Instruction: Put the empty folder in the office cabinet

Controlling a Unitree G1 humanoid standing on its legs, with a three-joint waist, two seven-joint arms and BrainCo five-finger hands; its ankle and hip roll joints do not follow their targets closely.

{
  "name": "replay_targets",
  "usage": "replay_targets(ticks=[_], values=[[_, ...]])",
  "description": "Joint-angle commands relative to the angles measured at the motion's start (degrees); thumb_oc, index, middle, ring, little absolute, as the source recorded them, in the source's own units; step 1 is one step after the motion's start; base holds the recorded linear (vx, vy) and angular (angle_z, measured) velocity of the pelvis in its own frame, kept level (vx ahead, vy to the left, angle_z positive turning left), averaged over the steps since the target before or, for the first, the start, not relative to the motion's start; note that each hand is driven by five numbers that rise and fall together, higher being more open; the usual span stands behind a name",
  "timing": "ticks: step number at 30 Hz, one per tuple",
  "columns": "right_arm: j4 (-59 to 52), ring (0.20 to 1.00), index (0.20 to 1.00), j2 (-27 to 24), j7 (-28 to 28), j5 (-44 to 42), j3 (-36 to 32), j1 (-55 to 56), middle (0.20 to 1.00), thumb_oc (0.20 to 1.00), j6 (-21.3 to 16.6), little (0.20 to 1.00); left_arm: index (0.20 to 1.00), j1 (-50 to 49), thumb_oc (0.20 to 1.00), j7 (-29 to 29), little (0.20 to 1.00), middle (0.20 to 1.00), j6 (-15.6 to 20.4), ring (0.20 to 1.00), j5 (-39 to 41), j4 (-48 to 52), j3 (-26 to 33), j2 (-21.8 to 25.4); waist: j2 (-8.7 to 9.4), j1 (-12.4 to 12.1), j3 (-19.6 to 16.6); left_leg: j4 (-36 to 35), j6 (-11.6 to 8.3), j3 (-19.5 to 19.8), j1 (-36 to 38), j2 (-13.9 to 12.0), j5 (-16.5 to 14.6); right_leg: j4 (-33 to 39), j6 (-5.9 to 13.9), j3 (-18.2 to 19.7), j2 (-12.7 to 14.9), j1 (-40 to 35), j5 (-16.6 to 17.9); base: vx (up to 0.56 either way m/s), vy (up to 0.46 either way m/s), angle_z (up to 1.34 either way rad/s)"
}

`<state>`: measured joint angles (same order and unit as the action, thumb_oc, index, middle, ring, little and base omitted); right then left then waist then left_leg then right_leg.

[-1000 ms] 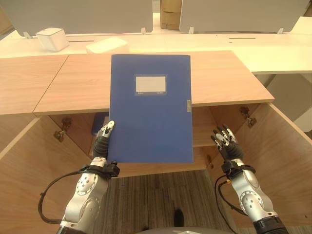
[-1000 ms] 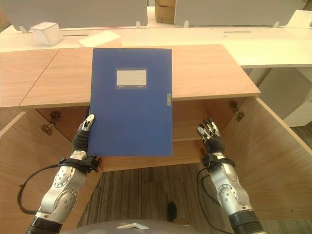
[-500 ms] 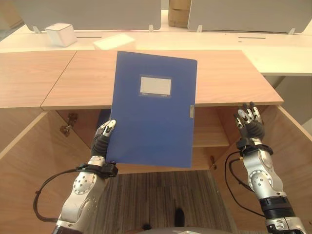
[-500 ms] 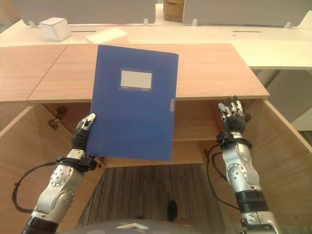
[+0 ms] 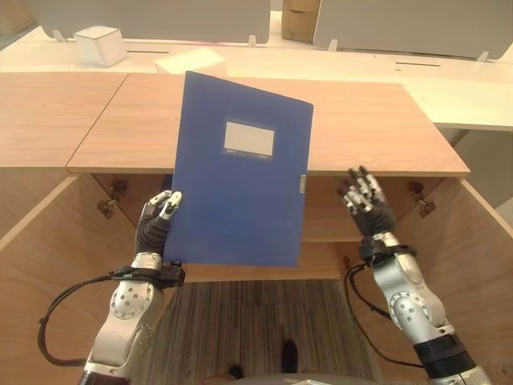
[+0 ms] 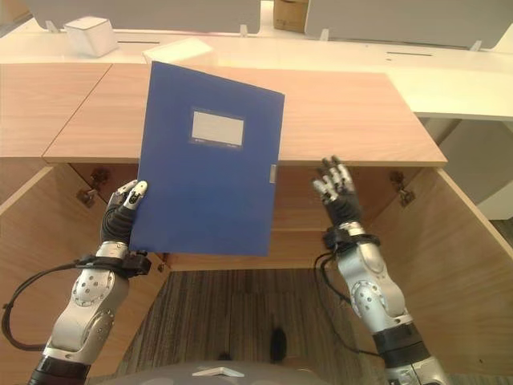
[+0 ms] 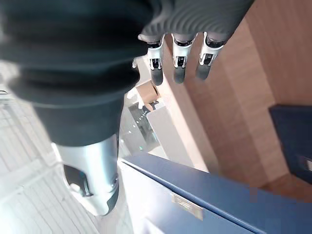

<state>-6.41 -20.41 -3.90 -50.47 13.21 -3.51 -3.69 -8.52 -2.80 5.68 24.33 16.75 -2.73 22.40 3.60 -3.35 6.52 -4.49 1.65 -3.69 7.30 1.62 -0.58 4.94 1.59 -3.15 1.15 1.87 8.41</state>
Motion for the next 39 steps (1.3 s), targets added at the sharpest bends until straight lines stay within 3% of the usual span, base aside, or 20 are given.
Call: replay_targets(ticks=[1,10,22,39], values=[[0.0,1.0,1.0,0.6,-1.4,2.0,0.0,-2.5,1.0,1.0,-0.6,1.0,0.2,3.9,0.2,0.6,0.2,0.2,7.0,0.2,0.2,5.3,0.8,3.0,1.38,-0.2,-2.5,-0.5,-2.4,4.9,-2.4,0.1,-2.6,0.1,5.08,3.3,3.6,-7.6,-7.6,0.0,0.0,0.0],[4.8,1.0,1.0,3.3,0.5,1.7,2.8,-3.3,1.0,1.0,0.5,1.0,0.2,4.1,0.2,0.0,0.2,0.2,6.2,0.2,3.8,5.8,-1.4,2.0,1.12,-0.5,-2.4,-0.5,-2.26,5.3,-2.2,0.1,-2.6,0.1,5.0,3.1,3.7,-7.9,-7.8,0.0,0.0,0.0],[3.1,1.0,1.0,3.6,0.3,2.1,4.2,-5.6,1.0,1.0,0.1,1.0,0.2,4.3,0.2,-1.2,0.2,0.2,5.6,0.2,6.3,5.7,-3.2,1.8,1.09,-1.0,-2.4,-0.5,-2.19,5.4,-2.4,0.2,-2.6,0.1,5.09,3.0,3.8,-7.8,-7.7,0.0,0.001,0.0],[3.3,1.0,1.0,-1.1,0.7,2.4,4.7,-14.2,1.0,1.0,0.2,1.0,0.2,4.4,0.2,-3.6,0.2,0.2,5.0,0.2,8.7,6.7,-4.8,4.0,2.24,-3.4,-2.2,-0.5,-1.94,5.6,-2.6,0.5,-2.5,0.1,5.63,2.4,4.3,-7.6,-7.3,0.0,0.0,0.0]])
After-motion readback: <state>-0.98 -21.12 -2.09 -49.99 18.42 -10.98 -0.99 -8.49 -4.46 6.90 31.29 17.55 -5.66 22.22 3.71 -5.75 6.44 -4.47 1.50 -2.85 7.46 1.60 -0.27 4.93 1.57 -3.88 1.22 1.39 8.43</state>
